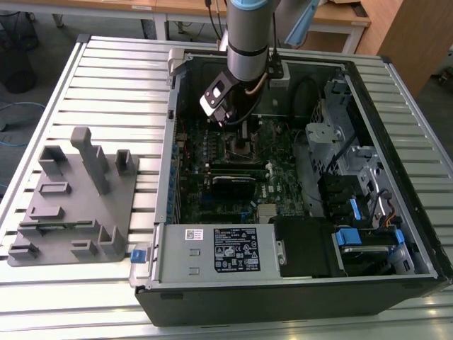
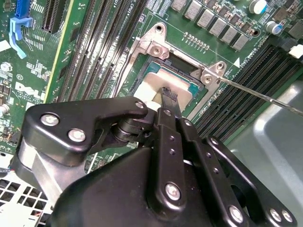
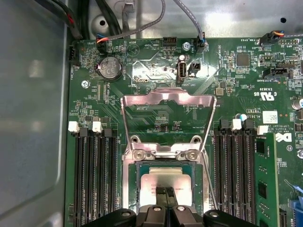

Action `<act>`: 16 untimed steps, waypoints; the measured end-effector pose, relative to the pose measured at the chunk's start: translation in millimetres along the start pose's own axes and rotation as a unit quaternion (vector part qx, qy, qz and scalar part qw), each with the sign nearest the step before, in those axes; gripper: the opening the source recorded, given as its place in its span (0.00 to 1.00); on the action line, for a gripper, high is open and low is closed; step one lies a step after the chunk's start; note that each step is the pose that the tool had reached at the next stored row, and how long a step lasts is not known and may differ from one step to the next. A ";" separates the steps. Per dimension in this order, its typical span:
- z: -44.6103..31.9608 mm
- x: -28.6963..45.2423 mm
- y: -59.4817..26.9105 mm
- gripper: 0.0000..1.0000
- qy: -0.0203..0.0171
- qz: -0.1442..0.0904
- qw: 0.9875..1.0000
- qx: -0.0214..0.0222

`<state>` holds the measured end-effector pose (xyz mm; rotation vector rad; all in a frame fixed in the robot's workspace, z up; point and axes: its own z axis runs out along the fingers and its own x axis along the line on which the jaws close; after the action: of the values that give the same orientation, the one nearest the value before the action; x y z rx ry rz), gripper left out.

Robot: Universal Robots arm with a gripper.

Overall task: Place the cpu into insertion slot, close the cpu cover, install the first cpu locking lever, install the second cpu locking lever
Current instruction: 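Place the cpu into insertion slot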

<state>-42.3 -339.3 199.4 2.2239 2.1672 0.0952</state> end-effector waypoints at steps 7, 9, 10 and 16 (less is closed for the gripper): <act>1.8 -0.1 -0.2 0.10 0.000 0.000 1.000 0.000; 2.1 -0.1 -0.2 0.10 0.000 0.000 1.000 0.000; 2.1 -0.2 -0.2 0.10 0.000 0.000 1.000 0.000; 1.8 -0.1 -0.2 0.10 0.000 0.000 1.000 0.000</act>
<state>-42.3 -339.4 197.6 2.2238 2.1671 0.0955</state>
